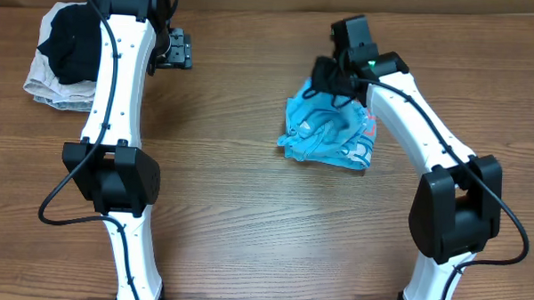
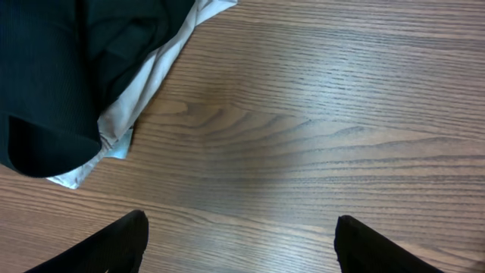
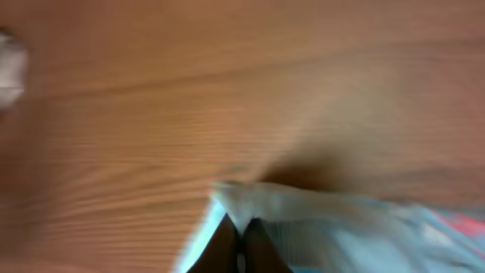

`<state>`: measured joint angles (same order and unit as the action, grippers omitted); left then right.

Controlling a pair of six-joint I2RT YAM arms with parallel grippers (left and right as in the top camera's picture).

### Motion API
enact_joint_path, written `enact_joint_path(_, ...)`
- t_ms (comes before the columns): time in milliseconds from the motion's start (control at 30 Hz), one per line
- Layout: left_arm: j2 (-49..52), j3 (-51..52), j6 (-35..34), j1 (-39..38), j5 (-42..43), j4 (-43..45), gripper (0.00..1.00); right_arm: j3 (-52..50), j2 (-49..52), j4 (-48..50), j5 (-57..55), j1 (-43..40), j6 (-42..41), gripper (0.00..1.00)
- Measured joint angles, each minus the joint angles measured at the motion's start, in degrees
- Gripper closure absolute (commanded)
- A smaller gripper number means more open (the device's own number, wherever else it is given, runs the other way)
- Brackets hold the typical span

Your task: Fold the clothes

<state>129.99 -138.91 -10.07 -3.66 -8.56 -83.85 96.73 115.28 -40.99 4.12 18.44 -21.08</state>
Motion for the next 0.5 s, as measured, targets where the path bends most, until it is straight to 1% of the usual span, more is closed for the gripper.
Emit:
enact_joint_path(67, 0.0, 0.0, 0.1, 0.0, 0.0, 0.2, 0.2, 0.5, 0.0, 2.3, 2.6, 1.5, 0.2, 0.96)
enact_joint_path(100, 0.0, 0.0, 0.1, 0.0, 0.0, 0.2, 0.2, 0.6, 0.0, 3.5, 3.7, 3.1, 0.1, 0.86)
enact_joint_path(133, 0.0, 0.0, 0.1, 0.0, 0.0, 0.2, 0.2, 0.6, 0.0, 3.7, 3.9, 3.7, 0.1, 0.69)
enact_joint_path(167, 0.0, 0.0, 0.1, 0.0, 0.0, 0.3, 0.2, 0.6, 0.0, 4.1, 4.3, 4.8, 0.2, 0.43)
enact_joint_path(200, 0.0, 0.0, 0.1, 0.0, 0.0, 0.3, 0.2, 0.6, 0.0, 4.5, 4.5, 6.1, 0.1, 0.25)
enact_joint_path(233, 0.0, 0.0, 0.1, 0.0, 0.0, 0.3, 0.2, 0.6, 0.0, 4.6, 4.4, 7.2, 0.0, 0.15)
enact_joint_path(267, 0.0, 0.0, 0.1, 0.0, 0.0, 0.3, 0.2, 0.6, 0.0, 4.4, 4.1, 8.3, 0.1, 0.11)
enact_joint_path(400, 0.0, 0.0, 0.1, 0.0, 0.0, 0.3, 0.2, 0.8, 0.0, 0.5, 3.1, 9.7, 0.1, 0.04)
enact_joint_path(500, 0.0, 0.0, 0.1, 0.0, 0.0, 0.3, 0.2, 2.4, 0.1, -7.9, 2.7, 8.4, -0.1, 0.01)
